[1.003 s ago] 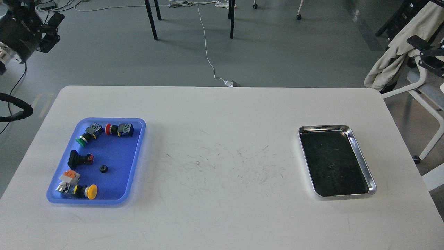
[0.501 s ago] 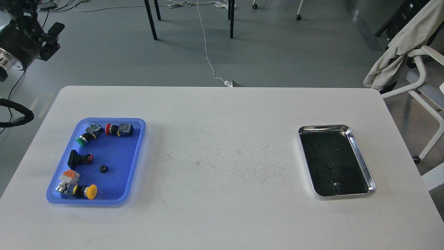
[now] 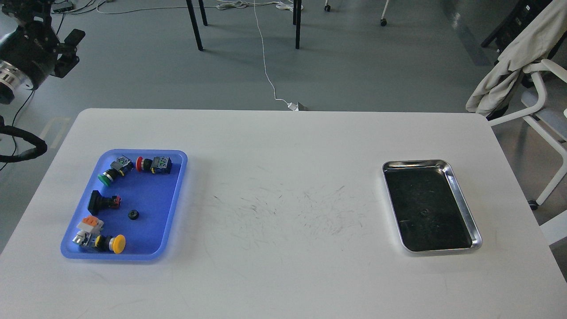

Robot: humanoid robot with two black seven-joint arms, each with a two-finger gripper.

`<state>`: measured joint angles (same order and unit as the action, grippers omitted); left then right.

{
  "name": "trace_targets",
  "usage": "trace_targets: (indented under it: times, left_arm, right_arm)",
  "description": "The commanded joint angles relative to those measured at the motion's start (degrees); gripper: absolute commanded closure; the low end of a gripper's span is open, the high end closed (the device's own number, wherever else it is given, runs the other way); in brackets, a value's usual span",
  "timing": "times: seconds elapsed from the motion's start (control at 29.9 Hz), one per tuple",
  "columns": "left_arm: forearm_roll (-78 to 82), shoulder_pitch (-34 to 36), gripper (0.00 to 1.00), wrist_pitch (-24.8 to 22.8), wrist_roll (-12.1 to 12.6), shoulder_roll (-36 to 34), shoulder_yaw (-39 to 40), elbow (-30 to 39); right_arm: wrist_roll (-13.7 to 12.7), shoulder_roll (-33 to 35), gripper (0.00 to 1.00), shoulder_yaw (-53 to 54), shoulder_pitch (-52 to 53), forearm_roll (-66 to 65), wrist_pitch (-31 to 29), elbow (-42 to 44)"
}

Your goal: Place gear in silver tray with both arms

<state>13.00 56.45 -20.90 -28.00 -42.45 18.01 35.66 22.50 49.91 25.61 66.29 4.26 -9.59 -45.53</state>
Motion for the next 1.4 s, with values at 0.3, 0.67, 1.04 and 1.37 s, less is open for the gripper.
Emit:
trace_targets:
  times: [0.3,0.67,1.04,1.37]
  left_arm:
    - [-0.08,-0.12,0.02,-0.02,0.00,0.00,0.10,0.02]
    - [-0.26,-1.78,0.02,-0.81,0.00,-0.26,0.36,0.19]
    - [-0.26,-5.03,0.02,-2.57,0.00,-1.49,0.10,0.90]
    - [10.01,-8.20,0.02,-7.10,0.00,-13.96,-1.13,7.75]
  right_arm:
    - [0.00,-9.30,0.01,0.05,-8.27,0.31,0.98,-6.84]
    - [-1.76,-9.13,0.01,0.05,-16.18,0.13,-3.06,-10.72]
    - [-0.35,-9.83,0.01,1.46,-20.67,0.04,-4.12,-11.51]
    - [-0.35,-9.92,0.01,1.46,-20.85,-0.66,-4.03,-11.25]
